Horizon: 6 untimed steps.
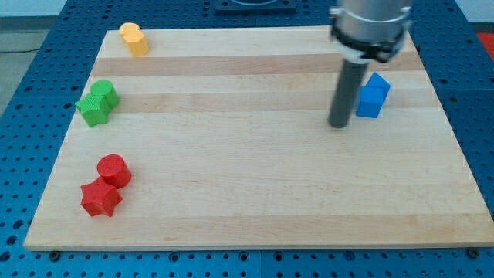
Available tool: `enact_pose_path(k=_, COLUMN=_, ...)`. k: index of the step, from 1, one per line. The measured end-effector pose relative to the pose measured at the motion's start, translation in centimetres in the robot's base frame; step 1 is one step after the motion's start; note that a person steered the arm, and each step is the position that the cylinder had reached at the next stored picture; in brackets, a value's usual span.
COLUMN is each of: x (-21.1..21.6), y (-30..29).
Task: Move the red star away from the bottom side of the red circle
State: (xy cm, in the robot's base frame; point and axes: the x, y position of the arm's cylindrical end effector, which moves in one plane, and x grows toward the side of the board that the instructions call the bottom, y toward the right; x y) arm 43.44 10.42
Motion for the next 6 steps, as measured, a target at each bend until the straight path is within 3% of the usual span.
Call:
enact_pose_path(k=4, x=3.2, y=-27.6)
enact_pose_path(k=6, x=7.1, y=-37.1)
